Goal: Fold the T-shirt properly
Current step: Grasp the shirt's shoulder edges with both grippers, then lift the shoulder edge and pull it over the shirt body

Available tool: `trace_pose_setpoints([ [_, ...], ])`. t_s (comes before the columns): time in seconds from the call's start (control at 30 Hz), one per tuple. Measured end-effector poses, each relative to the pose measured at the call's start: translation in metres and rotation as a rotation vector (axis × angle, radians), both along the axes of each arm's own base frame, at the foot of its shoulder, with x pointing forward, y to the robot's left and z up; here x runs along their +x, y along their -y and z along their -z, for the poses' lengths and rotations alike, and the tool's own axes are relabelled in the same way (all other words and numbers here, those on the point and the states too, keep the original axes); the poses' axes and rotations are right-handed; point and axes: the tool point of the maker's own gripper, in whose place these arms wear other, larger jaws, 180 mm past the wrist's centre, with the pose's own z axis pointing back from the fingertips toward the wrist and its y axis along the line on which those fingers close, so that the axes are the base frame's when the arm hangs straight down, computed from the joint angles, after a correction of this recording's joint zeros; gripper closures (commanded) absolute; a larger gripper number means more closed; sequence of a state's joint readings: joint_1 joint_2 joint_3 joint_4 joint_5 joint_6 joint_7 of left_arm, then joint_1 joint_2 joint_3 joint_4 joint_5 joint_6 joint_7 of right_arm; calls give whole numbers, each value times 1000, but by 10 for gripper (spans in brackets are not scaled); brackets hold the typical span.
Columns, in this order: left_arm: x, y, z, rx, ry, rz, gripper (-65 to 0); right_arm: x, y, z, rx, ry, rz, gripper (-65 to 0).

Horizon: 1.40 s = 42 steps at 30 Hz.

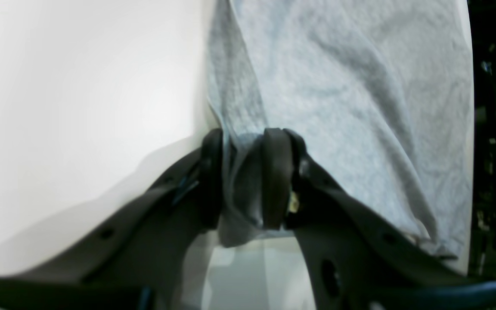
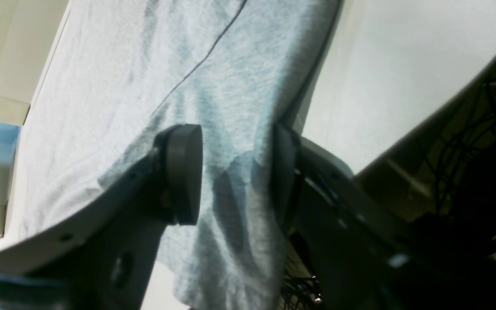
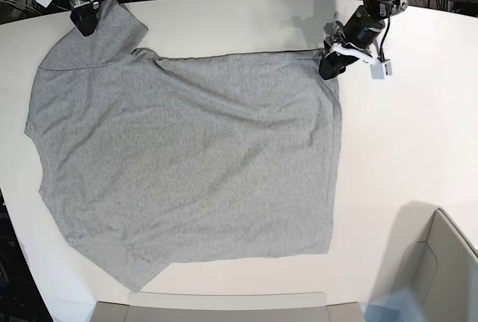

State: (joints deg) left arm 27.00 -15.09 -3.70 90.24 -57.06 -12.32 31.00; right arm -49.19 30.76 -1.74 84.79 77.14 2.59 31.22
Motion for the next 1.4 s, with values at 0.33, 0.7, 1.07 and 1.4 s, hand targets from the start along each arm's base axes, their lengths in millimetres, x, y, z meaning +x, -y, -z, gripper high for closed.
trace_pose_setpoints([
  [0.33, 0, 5, 2, 41, 8, 45, -102, 20, -15, 2, -4, -6, -109, -221],
  [0.7, -4, -19, 3, 72, -14, -14, 0, 7, -33, 6, 25, -64, -149, 0],
  [1.07, -29, -66, 1, 126, -41, -120, 0, -4, -31, -4, 13, -83, -132, 0],
  [1.4, -55, -100, -2, 185, -77, -190, 0, 0, -61, -37, -80, 9, -205, 0],
])
